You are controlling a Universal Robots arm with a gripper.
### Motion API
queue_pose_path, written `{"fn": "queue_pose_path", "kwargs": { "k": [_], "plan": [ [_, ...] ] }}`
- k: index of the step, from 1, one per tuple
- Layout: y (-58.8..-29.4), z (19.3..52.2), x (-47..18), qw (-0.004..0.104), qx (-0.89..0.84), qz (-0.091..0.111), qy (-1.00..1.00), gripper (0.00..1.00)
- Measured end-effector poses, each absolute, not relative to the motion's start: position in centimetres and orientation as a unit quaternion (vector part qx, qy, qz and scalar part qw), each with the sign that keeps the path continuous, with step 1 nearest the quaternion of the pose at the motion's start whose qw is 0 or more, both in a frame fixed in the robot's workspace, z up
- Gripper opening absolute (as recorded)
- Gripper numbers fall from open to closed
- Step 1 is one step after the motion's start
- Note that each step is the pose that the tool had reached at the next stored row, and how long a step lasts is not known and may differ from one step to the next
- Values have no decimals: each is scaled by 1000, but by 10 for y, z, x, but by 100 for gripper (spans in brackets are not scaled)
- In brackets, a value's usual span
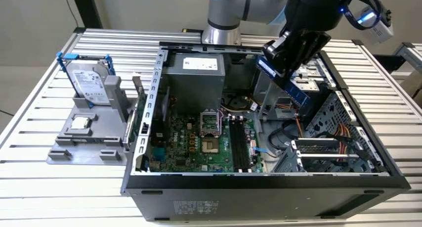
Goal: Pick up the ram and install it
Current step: 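Insert the ram into the slot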
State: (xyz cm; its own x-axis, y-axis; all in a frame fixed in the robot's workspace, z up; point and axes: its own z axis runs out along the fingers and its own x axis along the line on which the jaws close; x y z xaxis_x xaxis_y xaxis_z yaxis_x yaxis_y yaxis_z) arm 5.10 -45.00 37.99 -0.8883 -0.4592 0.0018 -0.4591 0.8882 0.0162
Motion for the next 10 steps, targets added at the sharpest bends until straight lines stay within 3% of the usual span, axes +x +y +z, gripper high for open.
{"fn": "queue_pose_path", "kwargs": {
  "k": [10],
  "plan": [
    [-450,380,51,2,196,-8,-980,0]
  ]
}}
